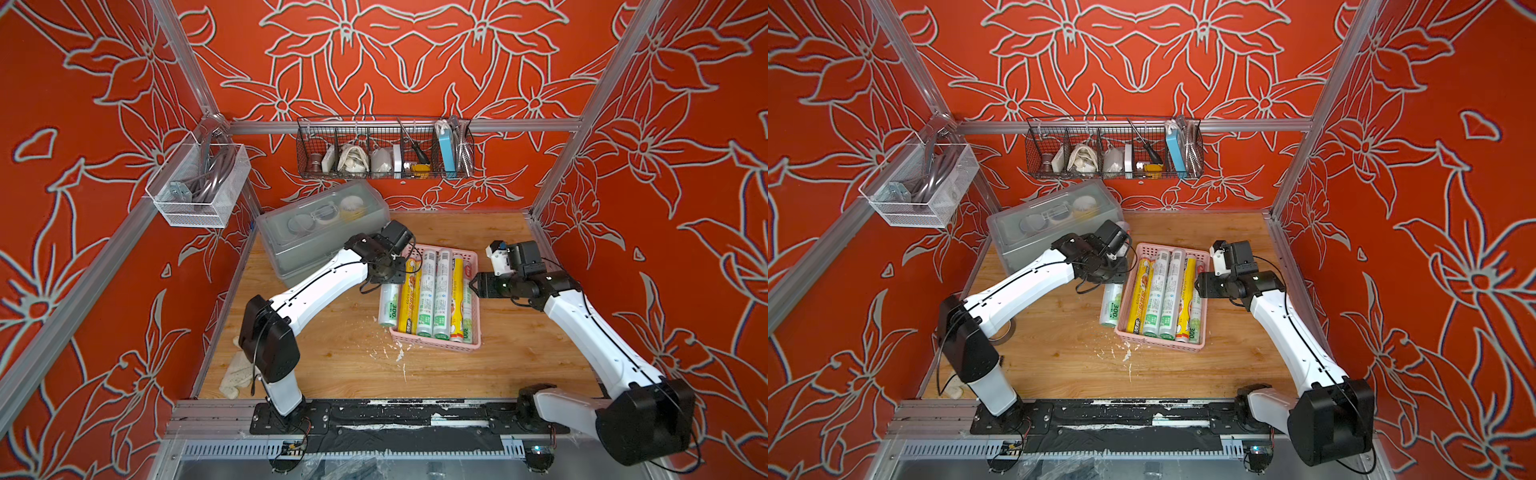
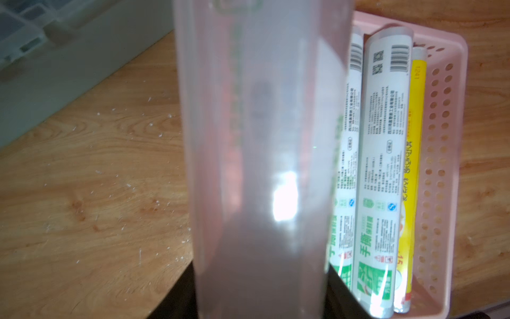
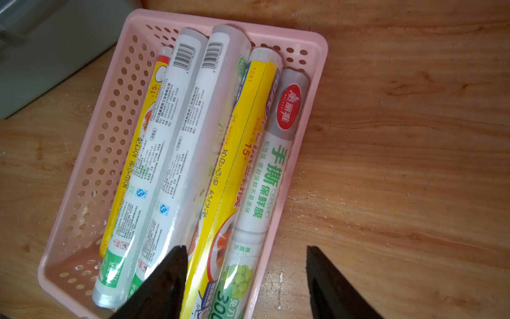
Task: Put the plastic wrap into the basket
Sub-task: Place the plastic wrap in the basket.
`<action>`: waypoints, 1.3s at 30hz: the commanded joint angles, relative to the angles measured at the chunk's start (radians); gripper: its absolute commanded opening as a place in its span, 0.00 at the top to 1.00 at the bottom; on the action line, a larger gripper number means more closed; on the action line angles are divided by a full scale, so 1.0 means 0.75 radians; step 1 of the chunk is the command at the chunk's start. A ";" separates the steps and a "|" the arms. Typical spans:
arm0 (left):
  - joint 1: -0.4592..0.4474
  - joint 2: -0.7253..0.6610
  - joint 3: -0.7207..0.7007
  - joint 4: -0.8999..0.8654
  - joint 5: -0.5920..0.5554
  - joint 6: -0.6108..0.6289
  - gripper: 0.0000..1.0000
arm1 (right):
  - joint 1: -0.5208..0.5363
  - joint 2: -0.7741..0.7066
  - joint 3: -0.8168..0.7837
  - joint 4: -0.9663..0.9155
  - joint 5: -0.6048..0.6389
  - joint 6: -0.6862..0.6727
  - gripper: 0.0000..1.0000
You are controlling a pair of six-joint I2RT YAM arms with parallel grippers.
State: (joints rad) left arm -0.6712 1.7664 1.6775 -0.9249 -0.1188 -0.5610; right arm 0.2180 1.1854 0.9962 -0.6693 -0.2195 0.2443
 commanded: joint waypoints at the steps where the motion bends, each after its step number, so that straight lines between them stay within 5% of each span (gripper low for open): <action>1: -0.024 0.081 0.142 -0.061 -0.028 0.032 0.68 | -0.018 -0.037 -0.025 0.026 -0.010 0.004 0.31; 8: -0.064 0.287 0.334 -0.136 -0.024 0.049 0.70 | -0.036 -0.067 -0.050 0.047 0.015 0.008 0.31; 39: -0.101 0.540 0.394 -0.157 -0.025 -0.008 0.60 | -0.062 -0.002 -0.050 0.050 -0.003 0.051 0.30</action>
State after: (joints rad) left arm -0.7391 2.1704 1.9331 -1.0355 -0.1123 -0.5575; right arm 0.1802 1.1736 0.9653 -0.6353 -0.2298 0.2722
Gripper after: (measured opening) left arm 0.507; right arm 0.698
